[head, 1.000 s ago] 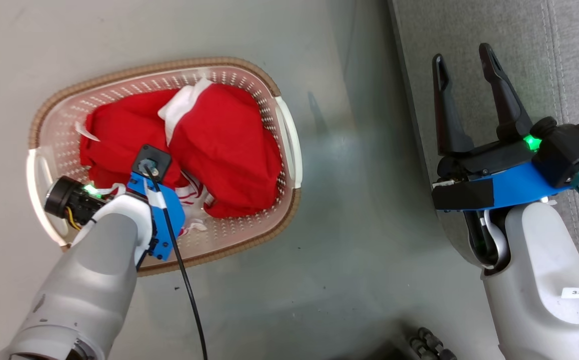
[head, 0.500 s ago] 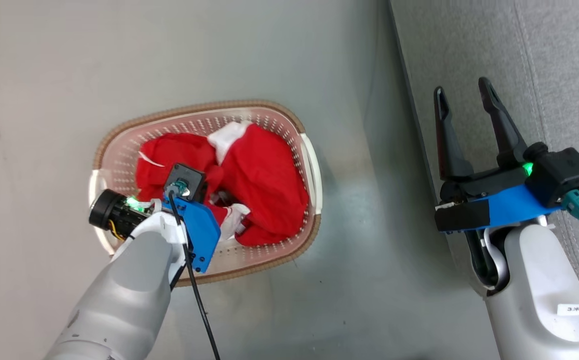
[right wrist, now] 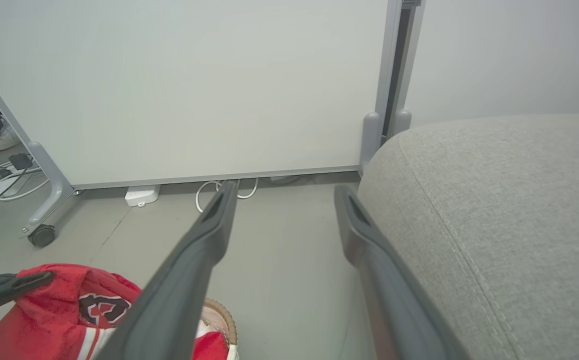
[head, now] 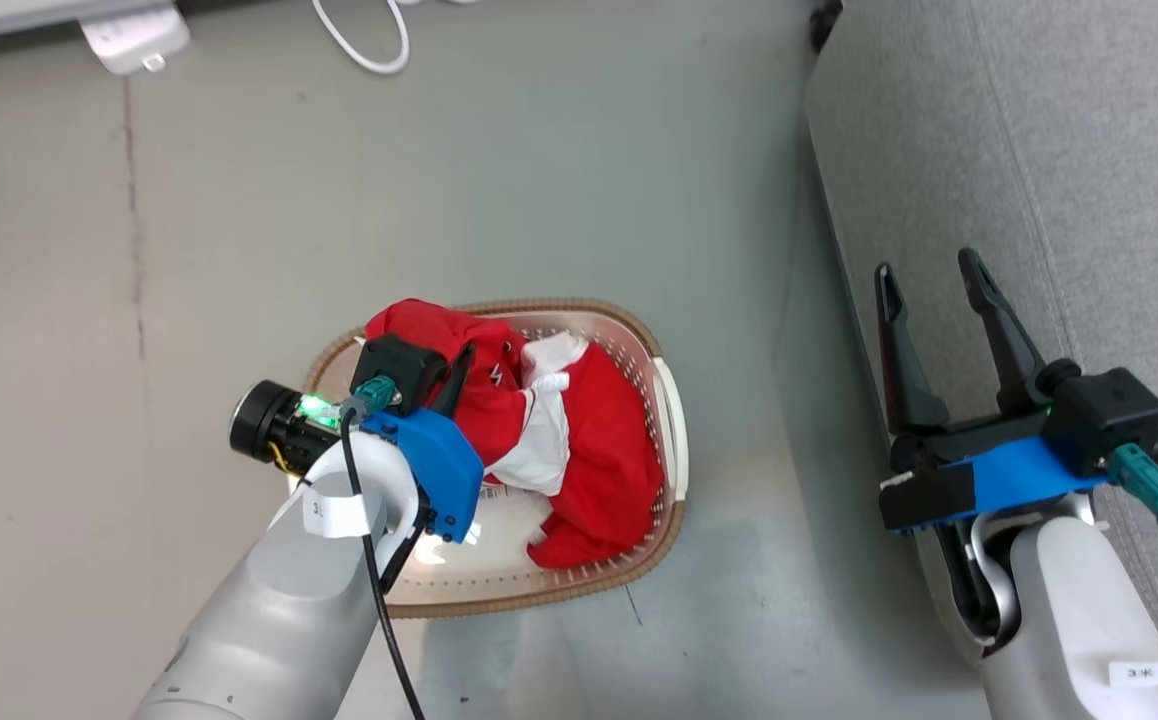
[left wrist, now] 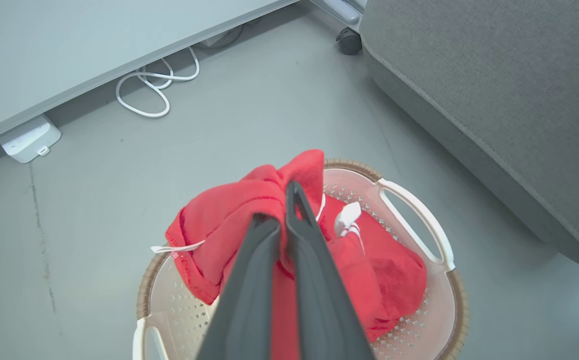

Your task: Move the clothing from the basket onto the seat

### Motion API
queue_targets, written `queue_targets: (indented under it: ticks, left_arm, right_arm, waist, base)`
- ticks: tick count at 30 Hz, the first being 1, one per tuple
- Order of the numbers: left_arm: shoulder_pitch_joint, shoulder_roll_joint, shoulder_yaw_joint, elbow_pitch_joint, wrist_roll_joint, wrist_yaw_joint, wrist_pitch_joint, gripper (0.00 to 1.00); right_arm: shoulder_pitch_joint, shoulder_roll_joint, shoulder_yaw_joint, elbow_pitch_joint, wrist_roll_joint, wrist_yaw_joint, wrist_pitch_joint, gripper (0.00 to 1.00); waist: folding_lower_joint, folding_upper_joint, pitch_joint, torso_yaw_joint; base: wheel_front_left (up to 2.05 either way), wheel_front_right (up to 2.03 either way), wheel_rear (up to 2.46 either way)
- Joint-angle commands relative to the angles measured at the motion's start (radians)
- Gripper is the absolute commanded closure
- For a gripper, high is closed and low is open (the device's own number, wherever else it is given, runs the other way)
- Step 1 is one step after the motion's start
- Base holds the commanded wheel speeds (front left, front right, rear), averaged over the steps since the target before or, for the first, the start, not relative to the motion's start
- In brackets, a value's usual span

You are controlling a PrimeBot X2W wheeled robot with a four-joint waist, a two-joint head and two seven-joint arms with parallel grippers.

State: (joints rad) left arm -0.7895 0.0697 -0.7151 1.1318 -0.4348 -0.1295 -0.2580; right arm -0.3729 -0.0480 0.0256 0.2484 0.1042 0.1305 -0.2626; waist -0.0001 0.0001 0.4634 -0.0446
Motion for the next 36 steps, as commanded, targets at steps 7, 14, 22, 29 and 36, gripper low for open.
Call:
queue_targets:
  ticks: [7, 14, 22, 29, 36]
  left_arm:
    - [0.02, 0.014, 0.038, -0.156, 0.015, 0.014, -0.008, 1.0]
    - [0.026, 0.007, 0.066, -0.311, 0.042, 0.027, -0.008, 1.0]
    - [0.006, -0.003, 0.051, -0.438, 0.07, 0.028, -0.009, 1.0]
    - [-0.001, -0.007, 0.027, -0.514, 0.077, 0.031, -0.001, 1.0]
    - [0.031, 0.005, 0.006, -0.572, 0.075, 0.042, 0.03, 1.0]
  right_arm:
    - [0.054, -0.013, -0.011, 0.011, -0.009, 0.0, -0.003, 0.0]
    - [0.093, -0.016, -0.016, 0.021, -0.01, 0.0, -0.003, 0.0]
    - [0.134, -0.012, -0.016, 0.032, -0.01, 0.0, -0.003, 0.0]
    - [0.171, -0.011, -0.025, 0.038, -0.009, 0.0, -0.003, 0.0]
    - [0.192, -0.018, -0.017, 0.033, -0.016, 0.0, -0.003, 0.0]
  waist:
    - [0.0001, -0.0001, -0.113, 0.031]
    - [0.0001, -0.0001, -0.188, 0.04]
    - [0.0001, -0.0001, -0.264, 0.039]
    - [0.0001, -0.0001, -0.322, 0.044]
    - [0.0001, -0.0001, -0.36, 0.044]
  base:
    - [0.0, 0.0, 0.0]
    - [0.0, 0.0, 0.0]
    - [0.0, 0.0, 0.0]
    - [0.0, 0.0, 0.0]
    - [0.0, 0.0, 0.0]
